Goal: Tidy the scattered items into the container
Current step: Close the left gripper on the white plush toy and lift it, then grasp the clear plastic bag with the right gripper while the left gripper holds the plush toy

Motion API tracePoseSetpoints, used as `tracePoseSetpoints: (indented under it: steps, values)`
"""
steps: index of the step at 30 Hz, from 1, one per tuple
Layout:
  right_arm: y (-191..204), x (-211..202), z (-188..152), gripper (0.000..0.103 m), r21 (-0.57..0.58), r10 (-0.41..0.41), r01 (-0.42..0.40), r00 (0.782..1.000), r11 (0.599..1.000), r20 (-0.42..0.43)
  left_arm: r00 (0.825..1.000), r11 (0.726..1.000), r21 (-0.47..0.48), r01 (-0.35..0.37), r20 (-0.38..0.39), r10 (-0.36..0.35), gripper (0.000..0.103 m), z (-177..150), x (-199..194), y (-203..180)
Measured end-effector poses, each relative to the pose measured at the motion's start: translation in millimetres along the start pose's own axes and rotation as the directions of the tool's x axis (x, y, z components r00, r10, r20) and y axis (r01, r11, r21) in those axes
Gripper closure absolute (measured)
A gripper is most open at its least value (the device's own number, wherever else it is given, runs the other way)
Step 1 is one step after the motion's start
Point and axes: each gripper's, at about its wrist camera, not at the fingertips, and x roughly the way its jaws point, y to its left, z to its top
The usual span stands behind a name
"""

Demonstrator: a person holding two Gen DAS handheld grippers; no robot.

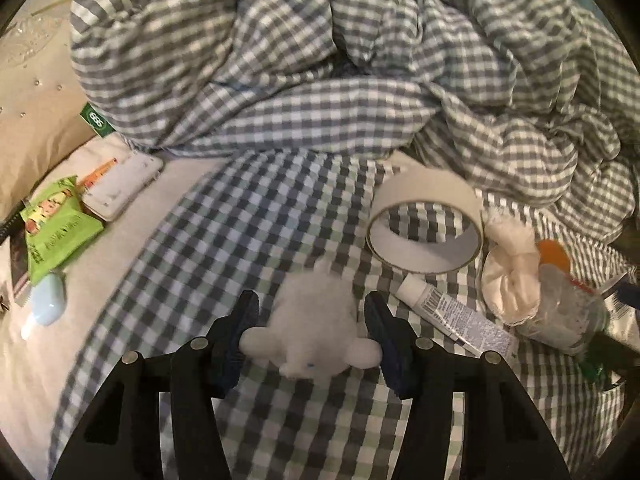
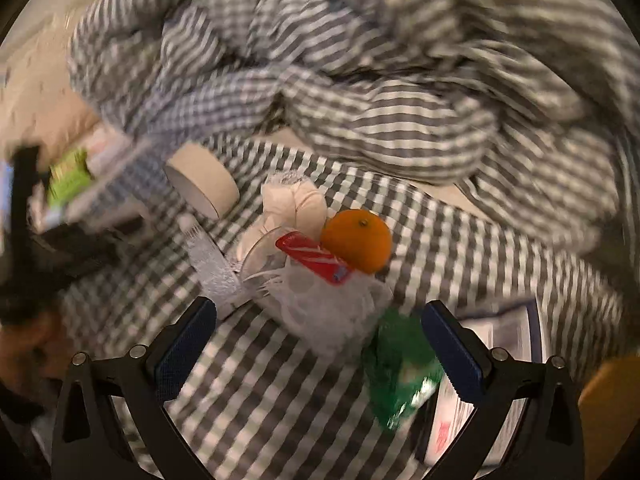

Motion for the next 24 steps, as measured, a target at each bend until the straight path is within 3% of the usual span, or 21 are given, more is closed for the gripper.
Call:
tracePoseSetpoints:
  steps: [5,9,13,24]
  values:
    - [11,29,4,0.001,-0.113,-0.050,0.039,0.994,0.993,-0.093,0.999,1.000,-0.016,-0.002,0.032,0.003,0.047,7,-18,11]
    - [6,50,1,0.002,-0.071,-0.050,0.040,0.988,0.997,-0.144,0.999,1.000,-0.020,0.000,0.043,0.001,0.047,8,-31,16]
    - [-3,52,-3,0.027,0.033,0.033,-0.028,0.986,0.999,-0.161,0.999,1.000,-0.019,0.000,0.053,0.001,0.047,11,-39,19]
    - [36,3,-24,0.039,0.028,0.132,-0.130,0.989,0.991,-0.068,0.997,1.000,-0.021,0.019,0.076,-0.017,0.047,14,-58,15]
